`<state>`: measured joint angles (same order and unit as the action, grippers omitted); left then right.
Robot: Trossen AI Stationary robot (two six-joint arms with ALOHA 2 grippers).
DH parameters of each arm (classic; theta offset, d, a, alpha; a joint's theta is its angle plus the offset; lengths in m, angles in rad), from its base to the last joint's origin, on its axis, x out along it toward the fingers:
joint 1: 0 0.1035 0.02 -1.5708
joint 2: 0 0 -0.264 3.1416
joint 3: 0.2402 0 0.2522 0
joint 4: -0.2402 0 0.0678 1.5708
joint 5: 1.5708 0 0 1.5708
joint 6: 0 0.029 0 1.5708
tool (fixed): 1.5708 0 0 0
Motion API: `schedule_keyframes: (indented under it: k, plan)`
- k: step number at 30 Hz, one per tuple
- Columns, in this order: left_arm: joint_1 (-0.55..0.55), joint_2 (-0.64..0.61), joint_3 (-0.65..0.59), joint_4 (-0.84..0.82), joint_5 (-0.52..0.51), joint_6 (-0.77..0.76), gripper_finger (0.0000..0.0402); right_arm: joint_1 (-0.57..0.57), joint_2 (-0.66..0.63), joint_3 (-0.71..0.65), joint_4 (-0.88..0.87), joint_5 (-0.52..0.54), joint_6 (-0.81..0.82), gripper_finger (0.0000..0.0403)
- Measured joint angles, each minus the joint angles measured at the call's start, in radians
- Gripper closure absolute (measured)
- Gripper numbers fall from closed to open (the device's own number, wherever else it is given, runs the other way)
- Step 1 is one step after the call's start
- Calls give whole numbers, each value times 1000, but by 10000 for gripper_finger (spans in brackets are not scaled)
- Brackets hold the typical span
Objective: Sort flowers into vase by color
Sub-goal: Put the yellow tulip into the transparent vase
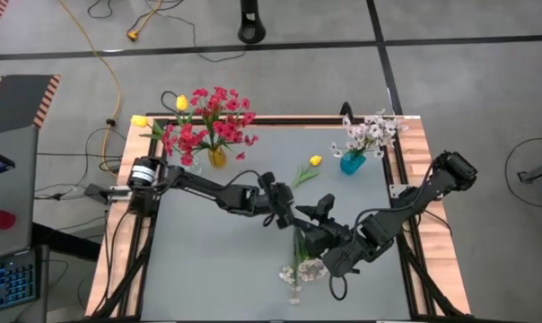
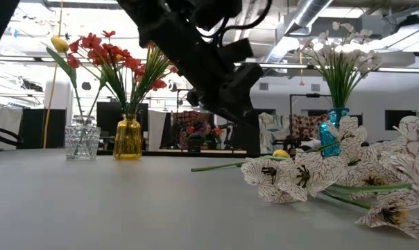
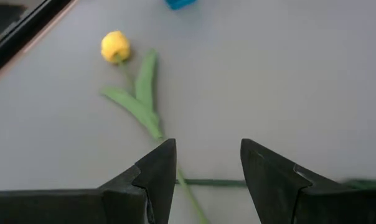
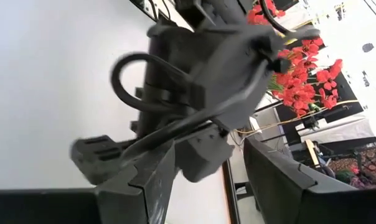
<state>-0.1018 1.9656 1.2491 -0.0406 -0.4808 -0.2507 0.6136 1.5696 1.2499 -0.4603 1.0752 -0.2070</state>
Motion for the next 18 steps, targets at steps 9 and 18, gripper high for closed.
schedule_keyframes:
  k: [9,18]
  plan:
    - [48,24,0,13,56,-74,234,0,0,0,0,-1,-1,184]
    - [84,120,0,85,48,-97,234,0,0,0,3,-4,17,184]
